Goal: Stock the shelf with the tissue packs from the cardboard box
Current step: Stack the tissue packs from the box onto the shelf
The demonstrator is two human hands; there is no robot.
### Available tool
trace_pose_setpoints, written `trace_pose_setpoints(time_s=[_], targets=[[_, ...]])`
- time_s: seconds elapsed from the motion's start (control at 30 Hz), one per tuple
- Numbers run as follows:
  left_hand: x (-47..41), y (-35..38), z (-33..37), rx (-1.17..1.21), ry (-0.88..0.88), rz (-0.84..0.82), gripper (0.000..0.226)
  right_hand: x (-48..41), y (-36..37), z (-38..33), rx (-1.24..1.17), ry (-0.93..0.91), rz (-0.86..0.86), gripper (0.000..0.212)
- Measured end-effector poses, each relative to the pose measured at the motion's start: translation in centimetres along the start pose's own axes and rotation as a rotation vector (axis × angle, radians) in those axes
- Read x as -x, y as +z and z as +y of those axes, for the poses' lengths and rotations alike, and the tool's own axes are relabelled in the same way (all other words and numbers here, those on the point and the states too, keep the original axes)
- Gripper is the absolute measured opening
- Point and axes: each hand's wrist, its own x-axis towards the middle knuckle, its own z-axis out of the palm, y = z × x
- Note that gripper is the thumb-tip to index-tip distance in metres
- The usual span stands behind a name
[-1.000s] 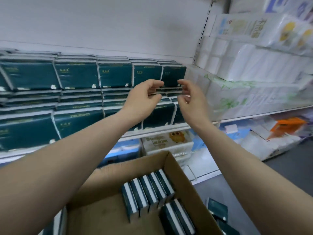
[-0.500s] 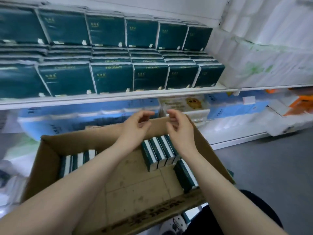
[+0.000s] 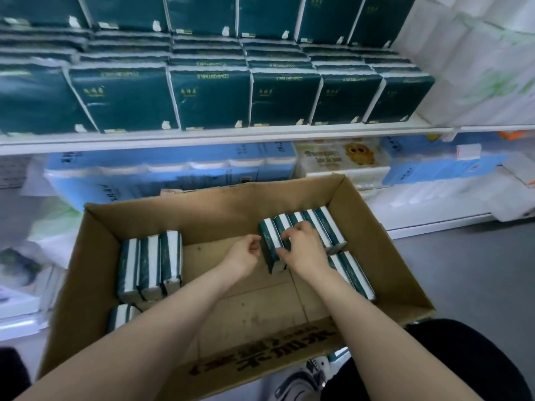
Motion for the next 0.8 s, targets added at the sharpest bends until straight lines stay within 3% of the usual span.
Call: trace_pose_setpoints(time_s=[0.2, 0.43, 0.8], targets=[[-1.8, 0.8, -0.9, 0.0, -0.098, -0.103, 0.052, -0.5, 0.9, 0.0, 0.146, 0.014, -0.054, 0.058], [-1.9, 1.3, -0.9, 0.095, -0.114, -0.141, 0.049, -0.5, 2.1, -0.2, 0.285, -0.011, -0.033, 0.064], [2.0, -3.4, 1.2, -0.054, 0.043, 0.053, 0.064, -0.3, -1.2, -1.6, -0.185, 0.086, 0.008, 0.029]])
